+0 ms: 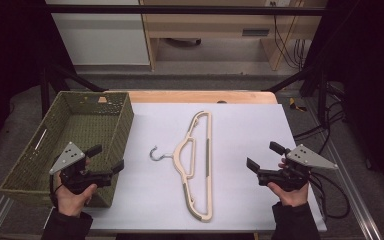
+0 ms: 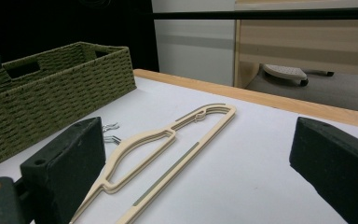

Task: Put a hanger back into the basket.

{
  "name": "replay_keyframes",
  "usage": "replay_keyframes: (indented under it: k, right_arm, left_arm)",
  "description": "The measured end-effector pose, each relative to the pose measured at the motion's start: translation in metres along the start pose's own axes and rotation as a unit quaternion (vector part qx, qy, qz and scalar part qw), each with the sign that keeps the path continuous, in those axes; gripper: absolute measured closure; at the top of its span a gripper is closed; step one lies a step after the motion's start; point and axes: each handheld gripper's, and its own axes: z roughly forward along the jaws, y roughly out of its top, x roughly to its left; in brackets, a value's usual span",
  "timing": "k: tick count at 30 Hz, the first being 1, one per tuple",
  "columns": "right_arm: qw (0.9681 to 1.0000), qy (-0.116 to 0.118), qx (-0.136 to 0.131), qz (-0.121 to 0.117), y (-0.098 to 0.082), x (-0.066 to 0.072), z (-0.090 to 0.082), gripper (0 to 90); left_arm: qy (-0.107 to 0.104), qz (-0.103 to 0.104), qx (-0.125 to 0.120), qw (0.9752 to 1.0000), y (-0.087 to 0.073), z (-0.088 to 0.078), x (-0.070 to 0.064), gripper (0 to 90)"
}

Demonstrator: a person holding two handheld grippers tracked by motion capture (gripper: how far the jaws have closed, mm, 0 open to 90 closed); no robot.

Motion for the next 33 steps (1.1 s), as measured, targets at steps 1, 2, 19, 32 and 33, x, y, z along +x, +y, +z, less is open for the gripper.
replay_keyframes:
  k: [1,2,19,32,33]
  right_arm:
    - [1.0000,-0.001,0.000,0.001,0.000,0.000,0.000,4.0]
    - [1.0000,-0.001,0.002,0.000,0.000,0.000,0.000,4.2]
    - [0.9987,0.012,0.048,-0.009,0.006,0.039,0.021,9.3]
    - [0.9893,0.052,0.131,-0.038,-0.010,0.085,0.063,13.6]
    - [0.9873,0.058,0.142,-0.041,-0.013,0.088,0.068,14.0]
  left_arm:
    - [0.001,-0.001,0.000,1.0000,0.000,0.000,0.000,5.2]
    - [0.001,-0.001,0.000,1.0000,0.000,0.000,0.000,5.2]
    - [0.007,0.004,0.004,1.0000,-0.003,0.001,0.002,5.3]
    - [0.011,0.007,0.003,0.9999,-0.003,0.000,0.003,5.6]
    - [0.011,0.007,0.003,0.9999,-0.003,0.000,0.003,5.6]
